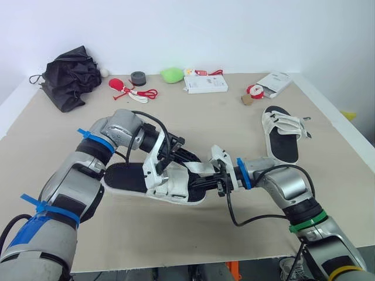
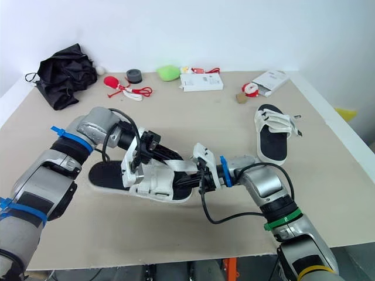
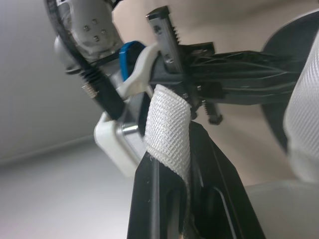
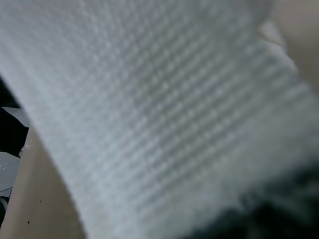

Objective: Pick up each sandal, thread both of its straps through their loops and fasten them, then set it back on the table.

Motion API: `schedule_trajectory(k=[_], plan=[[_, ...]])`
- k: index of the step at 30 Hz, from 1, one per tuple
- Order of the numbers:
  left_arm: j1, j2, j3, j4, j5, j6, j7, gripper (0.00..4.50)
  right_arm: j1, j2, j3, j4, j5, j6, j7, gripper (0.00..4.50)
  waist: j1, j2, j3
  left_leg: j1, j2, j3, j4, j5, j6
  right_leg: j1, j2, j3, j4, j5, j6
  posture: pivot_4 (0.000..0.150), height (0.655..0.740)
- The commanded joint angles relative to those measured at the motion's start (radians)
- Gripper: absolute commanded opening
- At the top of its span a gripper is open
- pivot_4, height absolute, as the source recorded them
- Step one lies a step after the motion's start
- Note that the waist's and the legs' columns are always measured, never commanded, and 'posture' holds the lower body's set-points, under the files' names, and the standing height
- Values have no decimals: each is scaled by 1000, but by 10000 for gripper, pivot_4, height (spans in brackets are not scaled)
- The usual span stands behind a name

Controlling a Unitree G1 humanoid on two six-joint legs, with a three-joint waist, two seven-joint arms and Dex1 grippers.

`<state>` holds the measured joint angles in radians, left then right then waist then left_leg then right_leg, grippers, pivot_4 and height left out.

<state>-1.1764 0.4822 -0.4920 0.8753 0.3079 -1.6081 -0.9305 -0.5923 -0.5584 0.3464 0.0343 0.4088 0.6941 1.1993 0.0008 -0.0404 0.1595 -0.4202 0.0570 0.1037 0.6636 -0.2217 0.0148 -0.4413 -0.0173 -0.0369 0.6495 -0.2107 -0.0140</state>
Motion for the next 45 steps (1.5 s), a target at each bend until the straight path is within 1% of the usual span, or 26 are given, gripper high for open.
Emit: schedule_trajectory(k=[1, 5, 7, 10, 13, 17, 22, 24, 25, 27, 29, 30, 31, 32, 33, 36, 40, 42, 45], plan=[[-13, 47, -65, -123, -78, -6, 136, 205, 13, 0, 34, 31, -44, 8, -6, 0, 0, 0, 0, 0, 1, 0, 0, 0, 0, 0, 0, 1, 0, 0, -1, 1500, 7400], [5, 91, -104, -200, -123, -6, 253, 205, 8, 4, 37, 36, -47, 7, -2, 0, 0, 0, 0, 0, 1, -1, -1, 0, 0, 0, 0, 1, 1, -2, -3, 1500, 7400], [6, 114, -124, -206, -140, -6, 296, 205, 3, 6, 39, 43, -51, 4, 3, 0, 0, 0, 0, 0, 1, -1, 0, 0, 0, 0, 0, 1, 1, -1, -3, 1500, 7400], [14, 150, -130, -209, -115, -6, 342, 205, -3, 6, 41, 49, -55, 2, 10, 0, 1, 0, 0, 0, 1, 0, 1, 0, -1, 0, 0, 1, 1, 0, -2, 1500, 7400], [35, 173, -125, -218, -63, -6, 381, 205, -8, 6, 43, 56, -58, -4, 16, 0, 1, 0, 0, 0, 1, 0, 2, 0, -1, 0, 0, 0, 2, 0, -2, 1500, 7400], [65, 189, -128, -238, 10, -6, 437, 205, -17, 5, 46, 64, -59, -8, 22, 0, 3, 0, 0, 0, 0, 1, 4, 0, -1, 0, 0, 0, 3, 0, -2, 1500, 7400], [68, 201, -167, -261, 62, -6, 531, 205, -26, 5, 49, 75, -58, -12, 26, 0, 5, 0, 0, 0, -1, 2, 4, 0, -1, 0, -1, 0, 3, 1, -2, 1500, 7400], [60, 210, -205, -260, 61, -6, 568, 6506, -28, 6, 51, 78, -59, -15, 26, 0, 5, 0, 0, -1, -2, 2, 4, 0, -1, 0, -2, 0, 3, 1, -1, 1500, 7400], [58, 214, -214, -266, 67, -6, 587, 7606, -28, 6, 52, 78, -60, -15, 26, 0, 6, 0, 0, -1, -2, 2, 4, 0, -1, 0, -2, 0, 3, 1, -1, 1500, 7400], [54, 223, -229, -278, 84, -6, 623, 18164, -28, 8, 52, 77, -61, -15, 28, 0, 6, 0, 0, -1, -3, 2, 5, 0, -1, 0, -4, 0, 3, 1, -1, 1500, 7400], [58, 243, -243, -307, 108, -6, 667, 26852, -30, 10, 53, 81, -64, -16, 29, 0, 6, 0, 0, -1, -3, 2, 5, 0, 0, 0, -5, 0, 3, 1, 0, 1500, 7400], [60, 264, -269, -329, 112, -6, 689, 31880, -32, 10, 53, 84, -65, -17, 31, 0, 5, 0, 0, -1, -3, 2, 5, 0, 0, 0, -5, 1, 3, 2, 0, 1500, 7400], [60, 280, -289, -344, 120, -6, 709, 34998, -33, 11, 53, 85, -66, -18, 32, 0, 5, 0, 0, -1, -3, 3, 5, 0, 0, 0, -5, 1, 3, 2, 0, 1500, 7400], [54, 307, -338, -367, 123, -6, 725, 41687, -35, 11, 53, 88, -68, -19, 32, 0, 5, 1, 0, 0, -3, 3, 5, 0, 0, 0, -5, 1, 3, 2, 0, 1500, 7400], [46, 325, -374, -380, 130, -6, 740, 44897, -35, 11, 53, 89, -68, -19, 33, 0, 5, 1, 0, 0, -3, 3, 6, 0, 0, 1, -5, 1, 3, 2, 0, 1500, 7400], [-8, 386, -555, -381, 103, -6, 750, 44897, -40, 14, 54, 93, -70, -19, 36, 0, 6, 1, 0, 0, -3, 2, 6, 0, 0, 1, -5, 1, 4, 2, 0, 1500, 7400], [-86, 413, -732, -344, 37, -6, 745, 44897, -43, 17, 55, 98, -73, -23, 42, 0, 7, 1, -1, 2, -3, 3, 7, 0, 0, 2, -5, 1, 5, 2, 1, 1500, 7400], [-124, 412, -808, -308, -2, -6, 721, 44897, -45, 20, 57, 102, -76, -25, 45, 0, 7, 2, -1, 2, -3, 4, 7, 0, 0, 2, -4, 1, 5, 2, 1, 1500, 7400], [-154, 401, -842, -254, -27, -6, 682, 44897, -49, 23, 60, 108, -79, -29, 48, 0, 6, 2, -1, 2, -4, 5, 8, 0, 0, 1, -3, 1, 7, 2, 1, 1500, 7400]])
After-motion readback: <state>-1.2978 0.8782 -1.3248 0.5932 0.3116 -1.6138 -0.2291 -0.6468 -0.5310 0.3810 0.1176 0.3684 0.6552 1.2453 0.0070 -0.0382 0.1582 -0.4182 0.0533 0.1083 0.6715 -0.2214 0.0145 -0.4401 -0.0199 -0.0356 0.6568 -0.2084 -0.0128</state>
